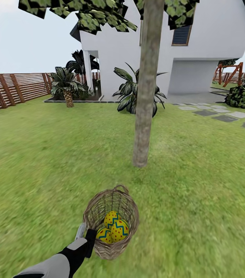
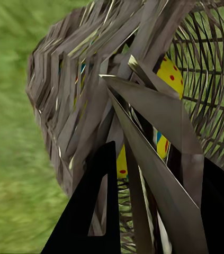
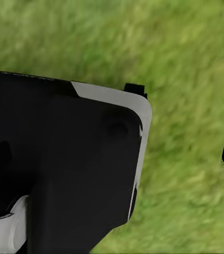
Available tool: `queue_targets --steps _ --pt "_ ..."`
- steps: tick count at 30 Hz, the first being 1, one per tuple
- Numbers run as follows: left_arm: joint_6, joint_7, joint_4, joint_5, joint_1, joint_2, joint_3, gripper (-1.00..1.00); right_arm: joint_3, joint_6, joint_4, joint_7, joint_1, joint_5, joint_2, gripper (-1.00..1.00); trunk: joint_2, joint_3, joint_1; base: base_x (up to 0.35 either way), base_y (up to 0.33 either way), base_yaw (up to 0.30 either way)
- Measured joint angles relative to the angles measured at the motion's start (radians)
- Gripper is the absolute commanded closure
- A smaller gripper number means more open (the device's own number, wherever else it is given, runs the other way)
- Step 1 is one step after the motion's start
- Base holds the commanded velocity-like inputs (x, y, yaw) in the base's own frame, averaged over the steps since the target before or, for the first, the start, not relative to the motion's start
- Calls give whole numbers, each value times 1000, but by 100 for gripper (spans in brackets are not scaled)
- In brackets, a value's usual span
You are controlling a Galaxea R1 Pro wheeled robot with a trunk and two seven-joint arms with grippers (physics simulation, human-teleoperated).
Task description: Take the three Easter eggs out of the wicker basket on the lawn in the garden, then place them on the lawn next to a single tree (choose any tree) so that all three eggs are next to the same tree and none are left in the basket.
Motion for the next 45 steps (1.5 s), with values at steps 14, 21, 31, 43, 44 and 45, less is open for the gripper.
queue_targets --steps 14,21,31,43,44,45 --pt "0 0 0 0 0 0 0 100 3 5 0 -29 3 2 1 -100 0 0 0 336 0 0" --pt "1 0 0 0 0 0 0 100 3 5 0 -28 3 0 1 -100 0 0 0 336 0 0" --pt "1 0 0 0 0 0 0 100 3 5 0 -28 3 0 1 -100 0 0 0 336 0 0" --pt "1 0 0 0 0 0 0 100 3 5 0 -28 3 -1 1 -100 0 0 0 336 0 0" --pt "0 0 0 0 0 0 0 100 3 5 0 -28 3 -1 1 -100 0 0 0 336 0 0" --pt "1 0 0 0 0 0 0 100 3 5 0 -28 3 -1 1 -100 0 0 0 336 0 0"
